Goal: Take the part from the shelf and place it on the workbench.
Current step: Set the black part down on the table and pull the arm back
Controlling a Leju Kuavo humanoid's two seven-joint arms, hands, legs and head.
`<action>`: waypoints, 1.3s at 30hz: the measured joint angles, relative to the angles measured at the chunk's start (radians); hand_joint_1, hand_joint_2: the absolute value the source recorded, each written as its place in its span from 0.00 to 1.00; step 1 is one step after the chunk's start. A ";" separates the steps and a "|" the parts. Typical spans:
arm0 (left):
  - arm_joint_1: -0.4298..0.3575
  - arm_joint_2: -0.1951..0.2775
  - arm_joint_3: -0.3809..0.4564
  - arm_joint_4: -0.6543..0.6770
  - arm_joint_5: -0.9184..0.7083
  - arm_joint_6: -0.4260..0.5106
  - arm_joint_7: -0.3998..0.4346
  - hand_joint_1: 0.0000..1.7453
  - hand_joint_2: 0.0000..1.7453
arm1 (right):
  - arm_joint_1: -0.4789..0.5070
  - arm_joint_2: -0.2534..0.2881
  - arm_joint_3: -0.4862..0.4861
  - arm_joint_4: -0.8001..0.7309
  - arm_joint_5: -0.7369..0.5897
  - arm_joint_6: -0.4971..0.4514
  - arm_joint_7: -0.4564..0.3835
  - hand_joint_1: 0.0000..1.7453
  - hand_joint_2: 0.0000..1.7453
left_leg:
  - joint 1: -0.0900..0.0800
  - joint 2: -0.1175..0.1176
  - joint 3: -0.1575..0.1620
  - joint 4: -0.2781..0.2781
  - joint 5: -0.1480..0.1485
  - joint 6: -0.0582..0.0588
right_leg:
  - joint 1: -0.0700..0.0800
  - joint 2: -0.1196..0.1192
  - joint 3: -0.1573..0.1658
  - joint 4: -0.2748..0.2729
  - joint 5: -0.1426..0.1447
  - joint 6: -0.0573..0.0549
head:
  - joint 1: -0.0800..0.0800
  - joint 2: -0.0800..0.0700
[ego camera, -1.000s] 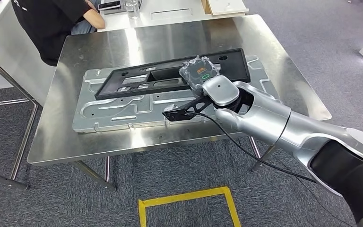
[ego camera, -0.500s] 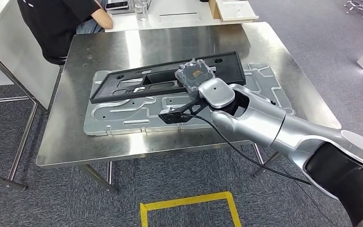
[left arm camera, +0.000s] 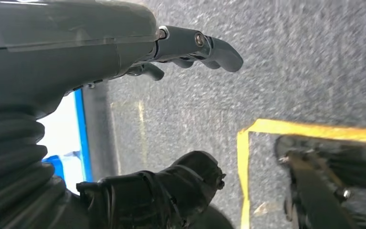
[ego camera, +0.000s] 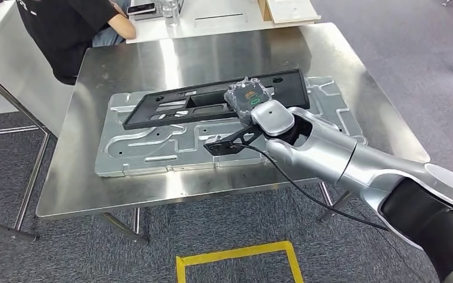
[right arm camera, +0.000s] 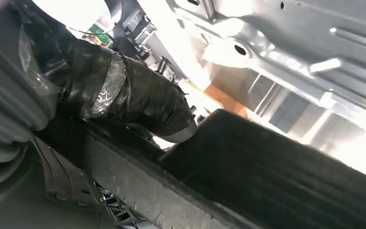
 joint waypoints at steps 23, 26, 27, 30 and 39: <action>-0.005 0.026 0.001 0.000 0.001 0.004 -0.007 0.00 1.00 | 0.035 -0.056 -0.001 0.016 0.010 0.050 0.025 1.00 1.00 | 0.000 0.000 0.103 -0.215 0.115 0.048 | -0.001 0.001 -0.069 0.122 -0.013 0.041 | 0.010 0.000; -0.006 0.029 0.001 0.000 0.001 0.003 -0.007 0.00 1.00 | 0.038 -0.058 -0.001 0.018 0.011 0.046 0.025 1.00 1.00 | -0.004 0.000 0.096 -0.196 0.096 0.030 | 0.001 0.003 -0.027 0.036 0.001 0.024 | 0.009 0.000; -0.006 0.030 0.001 0.000 0.001 0.002 -0.007 0.00 1.00 | 0.039 -0.058 -0.002 0.018 0.011 0.044 0.025 1.00 1.00 | -0.005 0.001 0.088 -0.176 0.081 0.020 | 0.000 0.003 -0.012 0.009 0.003 0.015 | 0.007 0.000; -0.007 0.032 0.001 0.000 0.001 0.001 -0.005 0.00 1.00 | 0.043 -0.059 -0.003 0.019 0.012 0.038 0.021 1.00 1.00 | 0.001 0.002 0.016 -0.028 0.011 0.002 | -0.003 0.003 -0.003 0.005 0.000 0.002 | 0.004 0.000; -0.006 0.038 0.002 0.000 0.008 -0.002 0.003 0.00 1.00 | 0.068 -0.059 -0.004 0.025 0.018 0.014 0.001 1.00 1.00 | -0.008 0.001 0.073 -0.204 0.131 0.022 | 0.000 0.005 0.026 0.001 -0.021 0.018 | 0.005 0.000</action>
